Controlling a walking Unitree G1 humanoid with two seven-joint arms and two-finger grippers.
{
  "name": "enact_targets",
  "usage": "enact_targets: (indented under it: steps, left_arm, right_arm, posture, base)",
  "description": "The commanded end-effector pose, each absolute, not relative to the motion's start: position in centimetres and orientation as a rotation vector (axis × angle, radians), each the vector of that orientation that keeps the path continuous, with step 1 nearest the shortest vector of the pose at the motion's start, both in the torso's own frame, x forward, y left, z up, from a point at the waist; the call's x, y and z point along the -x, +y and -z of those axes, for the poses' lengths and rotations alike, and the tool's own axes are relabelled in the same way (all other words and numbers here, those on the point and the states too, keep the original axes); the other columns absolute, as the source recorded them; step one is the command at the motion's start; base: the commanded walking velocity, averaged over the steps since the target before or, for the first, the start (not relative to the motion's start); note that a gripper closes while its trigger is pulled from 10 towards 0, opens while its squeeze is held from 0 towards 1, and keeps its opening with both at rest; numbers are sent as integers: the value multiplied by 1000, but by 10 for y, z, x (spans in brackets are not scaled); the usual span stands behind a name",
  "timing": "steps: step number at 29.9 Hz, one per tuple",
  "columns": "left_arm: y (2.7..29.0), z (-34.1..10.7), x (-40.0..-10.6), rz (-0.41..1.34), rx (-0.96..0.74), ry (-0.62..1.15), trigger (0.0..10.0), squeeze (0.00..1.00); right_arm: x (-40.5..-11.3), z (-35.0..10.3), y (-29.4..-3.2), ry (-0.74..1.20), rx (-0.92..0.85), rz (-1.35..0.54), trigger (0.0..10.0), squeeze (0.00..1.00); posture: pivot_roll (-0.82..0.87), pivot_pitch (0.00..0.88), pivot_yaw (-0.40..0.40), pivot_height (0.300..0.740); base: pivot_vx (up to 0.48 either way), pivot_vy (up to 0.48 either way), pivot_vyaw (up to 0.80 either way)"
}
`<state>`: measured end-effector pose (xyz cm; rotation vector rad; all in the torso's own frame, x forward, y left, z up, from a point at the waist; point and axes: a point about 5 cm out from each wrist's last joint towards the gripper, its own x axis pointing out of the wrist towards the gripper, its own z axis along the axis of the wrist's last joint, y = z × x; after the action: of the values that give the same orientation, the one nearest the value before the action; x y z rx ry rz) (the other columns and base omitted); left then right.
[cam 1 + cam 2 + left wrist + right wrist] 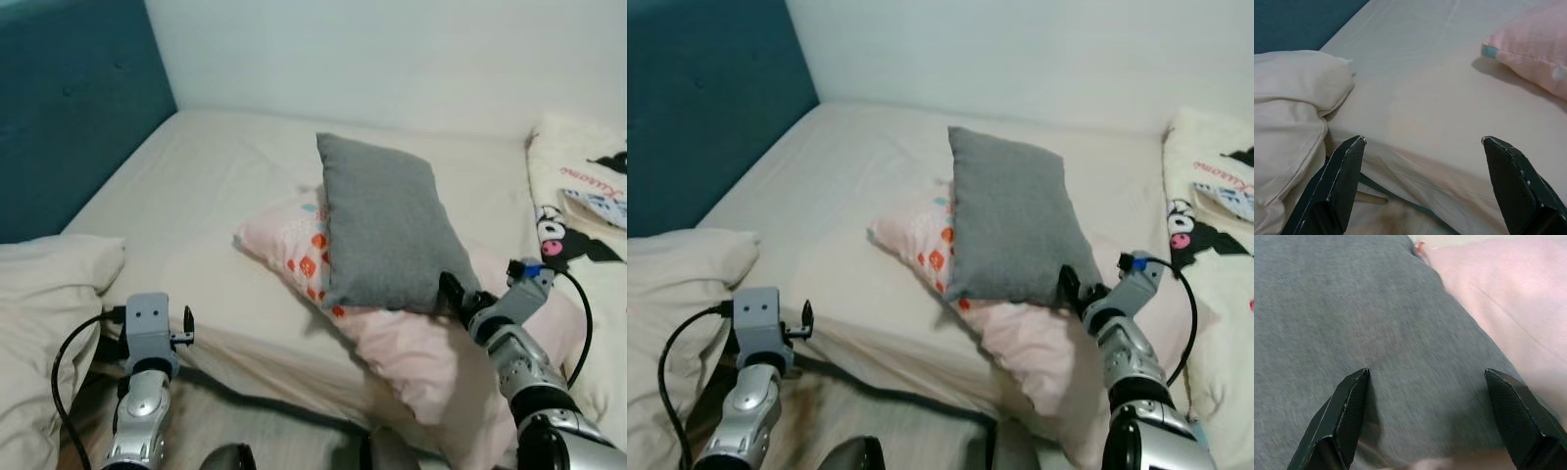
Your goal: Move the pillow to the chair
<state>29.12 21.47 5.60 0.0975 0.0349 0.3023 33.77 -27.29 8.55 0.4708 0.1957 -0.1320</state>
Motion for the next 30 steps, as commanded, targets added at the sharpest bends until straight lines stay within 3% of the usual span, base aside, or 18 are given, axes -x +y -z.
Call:
enact_targets:
  steps: [1, 2, 3, 4, 5, 19, 30]
  left_arm:
    - [221, -57, -289, -300, -125, 39, 10000, 0]
    - [221, -57, -290, -299, -126, 39, 10000, 0]
    - [221, -58, -290, -299, -127, 38, 10000, 0]
    - [222, -58, -290, -299, -127, 37, 10000, 0]
    - [222, -59, -290, -299, -129, 36, 10000, 0]
    - [224, -63, -291, -297, -134, 25, 10000, 0]
    - [225, -71, -293, -310, -118, -1, 10000, 0]
  right_arm:
    - [-329, -68, -271, 273, -511, 166, 10000, 0]
    - [-328, -66, -271, 292, -489, 174, 10000, 0]
    - [-328, -65, -271, 302, -477, 176, 5176, 0]
    - [-328, -65, -270, 308, -469, 176, 5176, 0]
    - [-329, -65, -270, 307, -468, 173, 0, 0]
    - [-345, -87, -259, 209, -504, 64, 0, 0]
    - [-351, -89, -243, 238, -452, -10, 0, 0]
  posture:
    - [-173, 135, 70, 620]
    - [-172, 135, 70, 620]
    - [-172, 135, 70, 620]
    - [-172, 135, 70, 620]
    - [-168, 133, 73, 620]
    - [-165, 127, 77, 620]
    - [-163, 136, 71, 620]
  base:
    - [0, 0, 0]
    - [0, 0, 0]
    - [0, 0, 0]
    - [0, 0, 0]
    - [0, 0, 0]
    - [0, 0, 0]
    - [0, 0, 0]
